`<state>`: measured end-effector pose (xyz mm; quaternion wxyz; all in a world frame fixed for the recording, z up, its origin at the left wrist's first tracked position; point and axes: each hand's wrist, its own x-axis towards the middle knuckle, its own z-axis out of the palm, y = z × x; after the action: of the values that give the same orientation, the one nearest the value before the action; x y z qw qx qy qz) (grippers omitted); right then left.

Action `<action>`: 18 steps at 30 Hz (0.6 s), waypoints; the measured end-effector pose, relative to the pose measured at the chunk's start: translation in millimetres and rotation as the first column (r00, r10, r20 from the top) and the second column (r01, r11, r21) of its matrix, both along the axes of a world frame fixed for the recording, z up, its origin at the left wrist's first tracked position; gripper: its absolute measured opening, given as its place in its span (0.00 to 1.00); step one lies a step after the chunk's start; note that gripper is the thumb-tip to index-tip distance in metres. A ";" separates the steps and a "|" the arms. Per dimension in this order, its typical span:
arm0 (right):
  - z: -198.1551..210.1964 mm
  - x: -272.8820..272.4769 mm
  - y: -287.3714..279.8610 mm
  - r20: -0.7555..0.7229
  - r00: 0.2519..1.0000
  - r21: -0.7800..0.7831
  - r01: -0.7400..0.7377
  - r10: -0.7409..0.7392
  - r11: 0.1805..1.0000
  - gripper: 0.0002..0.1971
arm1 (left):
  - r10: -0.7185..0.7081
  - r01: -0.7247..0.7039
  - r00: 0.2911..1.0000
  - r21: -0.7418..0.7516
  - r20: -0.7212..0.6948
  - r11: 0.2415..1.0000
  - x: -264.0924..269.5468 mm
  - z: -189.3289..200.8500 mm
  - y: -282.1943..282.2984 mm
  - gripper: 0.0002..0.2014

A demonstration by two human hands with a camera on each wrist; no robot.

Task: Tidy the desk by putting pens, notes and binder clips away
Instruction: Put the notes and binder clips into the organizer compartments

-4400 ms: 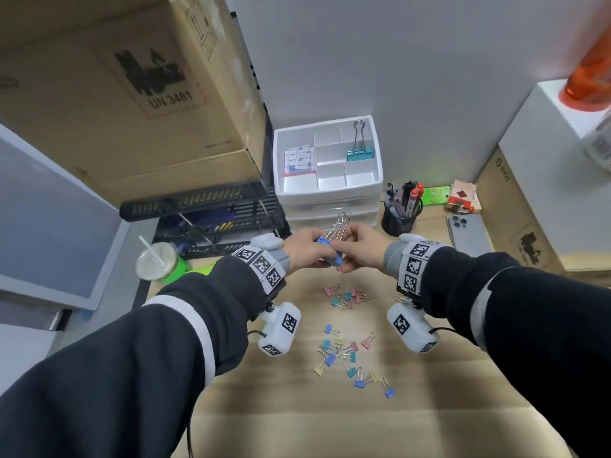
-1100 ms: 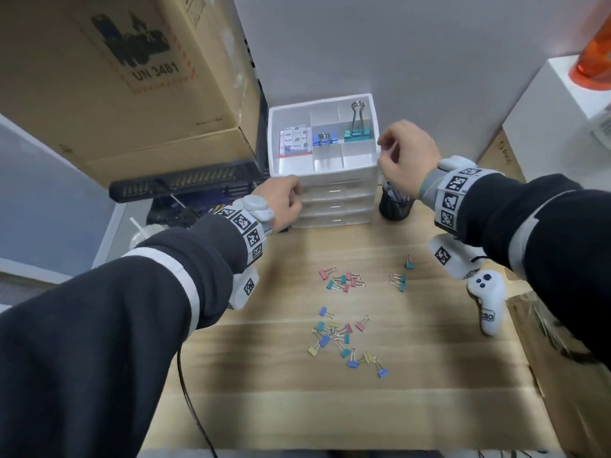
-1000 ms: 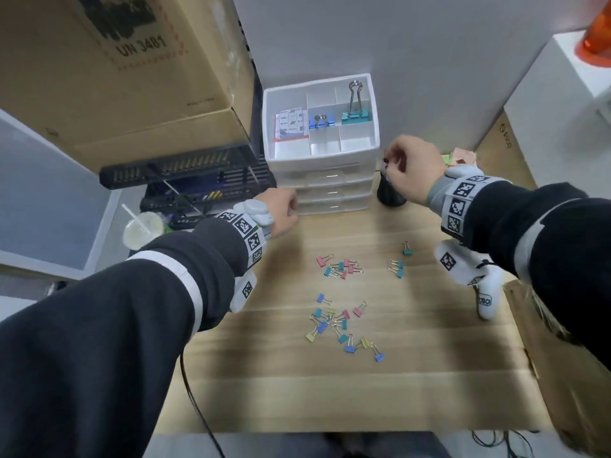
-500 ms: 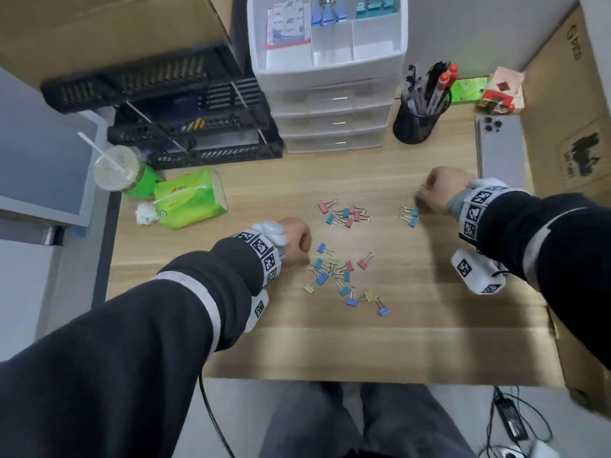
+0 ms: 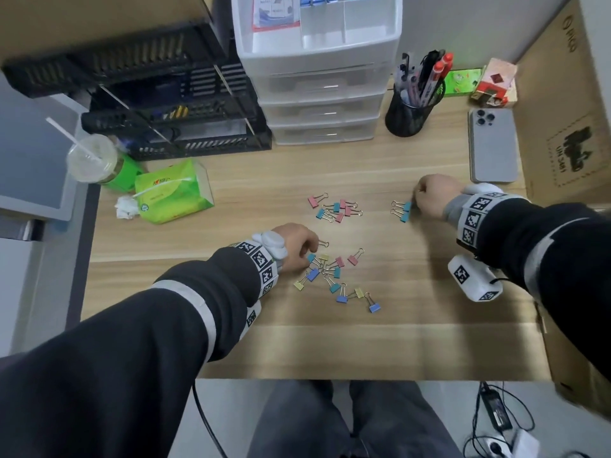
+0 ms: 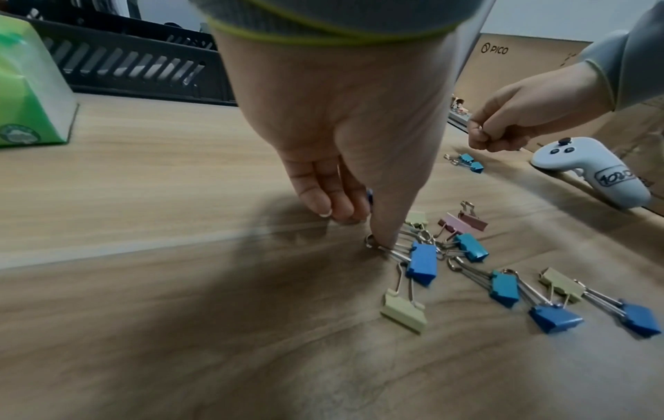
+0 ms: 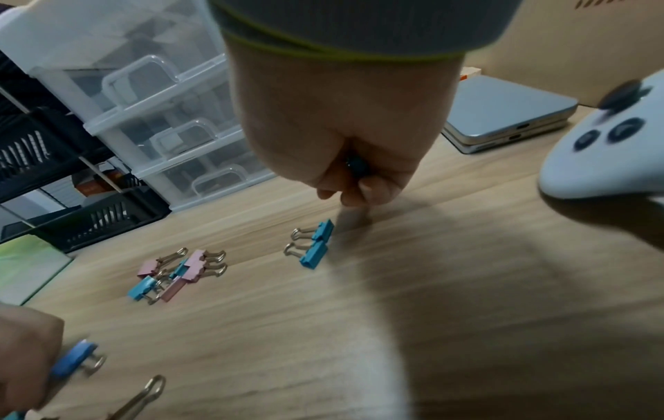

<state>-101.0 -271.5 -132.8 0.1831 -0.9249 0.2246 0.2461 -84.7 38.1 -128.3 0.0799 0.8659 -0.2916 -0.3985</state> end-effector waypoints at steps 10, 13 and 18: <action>-17.2 -23.6 8.7 0.075 0.997 0.156 -0.022 0.010 0.987 0.16 | 0.102 -0.100 0.995 -0.101 0.020 0.990 -6.7 -3.5 3.4 0.07; -18.6 -22.5 12.1 0.042 0.996 0.094 -0.077 0.074 0.993 0.12 | 0.212 -0.207 0.977 -0.172 0.009 0.963 -6.7 -3.2 5.2 0.12; -15.2 -22.9 13.3 -0.039 0.988 0.073 -0.144 0.148 0.987 0.04 | 0.327 -0.327 0.944 -0.182 -0.029 0.927 -3.3 4.1 0.9 0.10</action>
<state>-123.9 -258.1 -148.0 0.1917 -0.9262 0.1515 0.2870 -88.0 39.1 -124.2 0.2246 0.8917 -0.1789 -0.3499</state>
